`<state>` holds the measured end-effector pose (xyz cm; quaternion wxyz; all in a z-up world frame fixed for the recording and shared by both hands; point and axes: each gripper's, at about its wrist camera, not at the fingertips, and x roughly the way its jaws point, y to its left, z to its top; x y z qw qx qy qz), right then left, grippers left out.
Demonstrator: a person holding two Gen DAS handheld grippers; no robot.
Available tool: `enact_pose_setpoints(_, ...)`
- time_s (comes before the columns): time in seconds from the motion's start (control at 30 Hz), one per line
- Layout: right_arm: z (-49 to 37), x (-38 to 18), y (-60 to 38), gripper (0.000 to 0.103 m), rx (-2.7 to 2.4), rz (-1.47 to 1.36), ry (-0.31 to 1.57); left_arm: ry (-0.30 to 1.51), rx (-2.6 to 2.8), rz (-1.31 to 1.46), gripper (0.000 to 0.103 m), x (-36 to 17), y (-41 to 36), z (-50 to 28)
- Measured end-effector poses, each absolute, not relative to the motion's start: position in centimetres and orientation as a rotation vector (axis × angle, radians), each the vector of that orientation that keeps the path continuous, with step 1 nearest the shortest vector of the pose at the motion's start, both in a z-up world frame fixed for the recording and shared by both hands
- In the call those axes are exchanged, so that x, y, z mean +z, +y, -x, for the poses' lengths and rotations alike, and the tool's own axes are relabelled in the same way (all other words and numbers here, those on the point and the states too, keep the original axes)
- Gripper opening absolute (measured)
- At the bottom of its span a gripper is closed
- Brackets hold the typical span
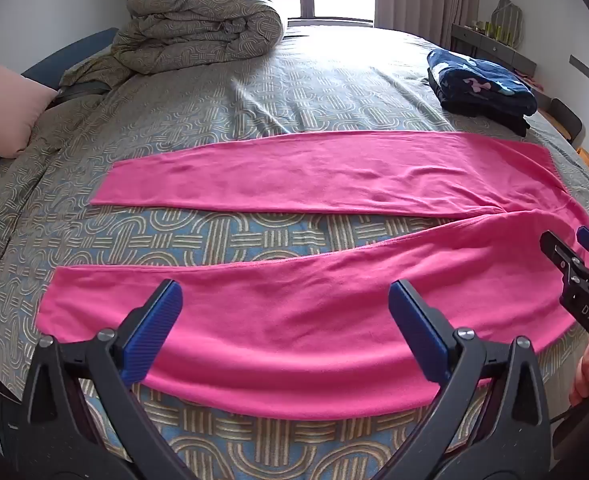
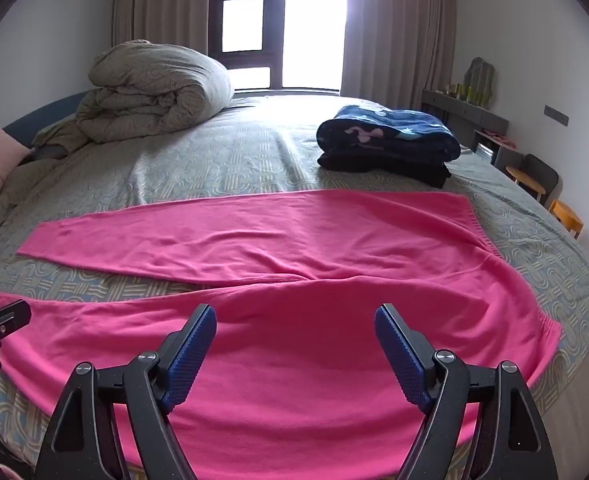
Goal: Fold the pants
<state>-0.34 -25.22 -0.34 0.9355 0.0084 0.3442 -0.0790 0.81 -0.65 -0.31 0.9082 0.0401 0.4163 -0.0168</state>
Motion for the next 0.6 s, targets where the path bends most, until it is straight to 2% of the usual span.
enact_pose_setpoints(0.6, 0.18, -0.77, -25.45, 0.083, -0.162, -0.029, 0.723, 0.858, -0.037, -0.093, 0.102, -0.54, -0.99, -0.48)
